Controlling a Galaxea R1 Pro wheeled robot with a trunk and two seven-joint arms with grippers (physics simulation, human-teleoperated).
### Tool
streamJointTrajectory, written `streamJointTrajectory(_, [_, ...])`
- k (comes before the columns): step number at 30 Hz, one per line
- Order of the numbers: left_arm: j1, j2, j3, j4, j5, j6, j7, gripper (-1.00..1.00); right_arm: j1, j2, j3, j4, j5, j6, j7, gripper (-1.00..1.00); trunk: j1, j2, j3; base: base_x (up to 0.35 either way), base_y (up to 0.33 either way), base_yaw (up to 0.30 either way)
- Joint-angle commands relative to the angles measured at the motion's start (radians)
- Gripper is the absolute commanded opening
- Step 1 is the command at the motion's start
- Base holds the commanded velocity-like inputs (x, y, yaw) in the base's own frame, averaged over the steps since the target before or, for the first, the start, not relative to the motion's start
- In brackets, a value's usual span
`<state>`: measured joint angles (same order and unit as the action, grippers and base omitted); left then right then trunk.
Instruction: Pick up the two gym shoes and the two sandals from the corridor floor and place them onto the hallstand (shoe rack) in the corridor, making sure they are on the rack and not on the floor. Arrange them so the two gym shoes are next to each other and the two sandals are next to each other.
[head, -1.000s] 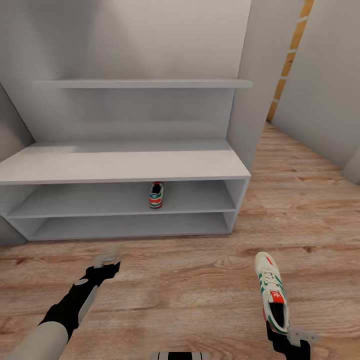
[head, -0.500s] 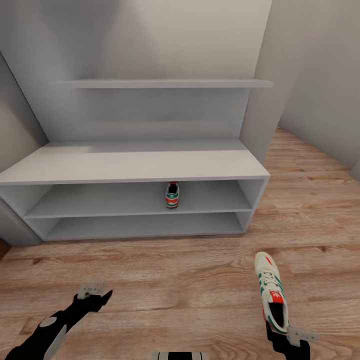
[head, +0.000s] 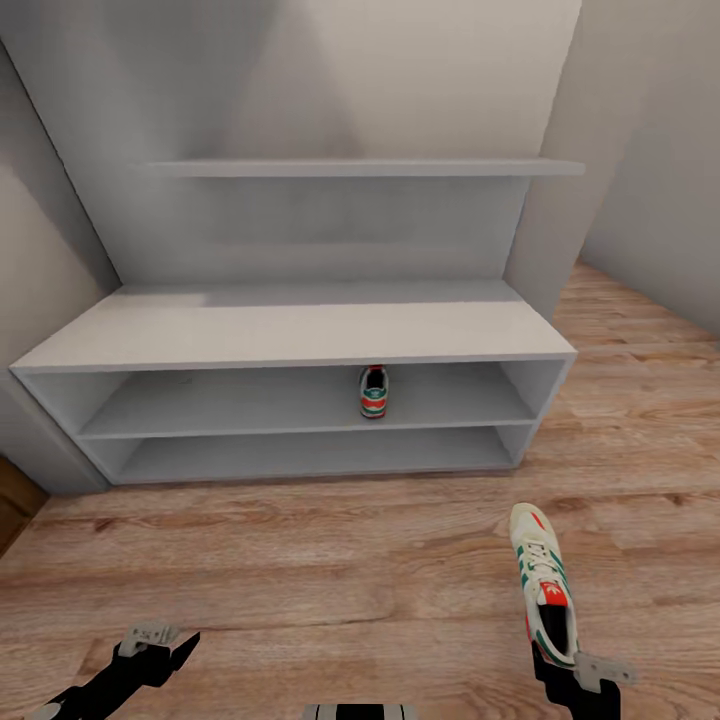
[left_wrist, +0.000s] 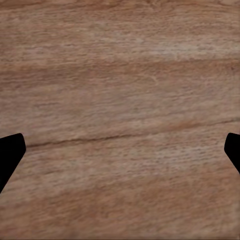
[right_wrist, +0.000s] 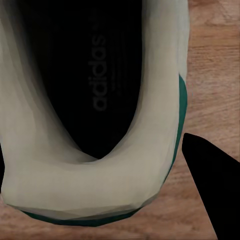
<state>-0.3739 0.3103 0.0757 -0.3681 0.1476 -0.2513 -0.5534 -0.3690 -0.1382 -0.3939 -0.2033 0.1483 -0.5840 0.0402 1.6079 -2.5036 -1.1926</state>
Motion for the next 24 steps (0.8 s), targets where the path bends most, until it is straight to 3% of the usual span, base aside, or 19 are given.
streamJointTrajectory(1, [-0.001, 0.000, 0.003, 0.001, 0.006, 0.001, -0.008, 1.00, -0.001, 0.000, -0.009, 0.001, 0.008, -0.004, 0.003, -1.00, 0.000, 0.000, -0.001, 0.000, 0.042, 0.000])
streamJointTrajectory(7, [0.000, -0.001, 0.003, 0.003, 0.006, 0.001, -0.008, 1.00, -0.001, 0.000, -0.009, 0.001, 0.008, -0.004, 0.002, -1.00, 0.000, 0.000, -0.001, -0.038, 0.015, 0.000])
streamJointTrajectory(18, [0.000, -0.003, 0.003, 0.002, 0.007, 0.001, -0.008, 1.00, -0.001, 0.000, -0.008, 0.001, 0.008, -0.004, 0.003, -1.00, 0.000, 0.000, -0.001, -0.227, 0.142, 0.000])
streamJointTrajectory(24, [0.000, -0.006, 0.002, 0.003, 0.007, 0.001, -0.008, 1.00, -0.001, 0.000, -0.008, 0.001, 0.008, -0.004, 0.003, -1.00, 0.000, 0.000, -0.001, -0.086, 0.072, 0.000])
